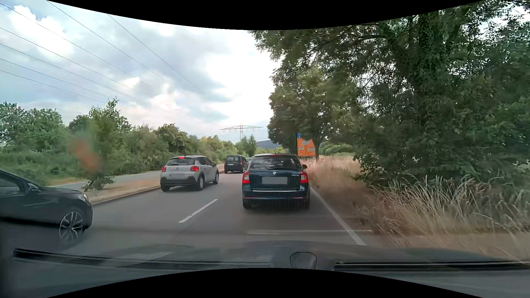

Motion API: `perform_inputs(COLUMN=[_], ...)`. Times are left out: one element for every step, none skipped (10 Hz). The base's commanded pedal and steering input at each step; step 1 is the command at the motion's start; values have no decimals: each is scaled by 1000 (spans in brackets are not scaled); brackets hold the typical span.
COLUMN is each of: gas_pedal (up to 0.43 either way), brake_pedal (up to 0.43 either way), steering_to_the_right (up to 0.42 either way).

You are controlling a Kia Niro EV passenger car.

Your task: Follow the waypoints while adhering to traffic rules and regulations

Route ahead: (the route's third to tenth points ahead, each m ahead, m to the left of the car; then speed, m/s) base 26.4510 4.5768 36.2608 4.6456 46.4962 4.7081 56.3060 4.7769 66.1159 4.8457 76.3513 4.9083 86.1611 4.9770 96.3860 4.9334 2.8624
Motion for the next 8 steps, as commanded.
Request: perform_inputs(gas_pedal=[0,0,0,0,0,0,0,0], brake_pedal=[152,152,165,165,177,195,207,201], steering_to_the_right=[5,5,5,5,5,5,3,3])
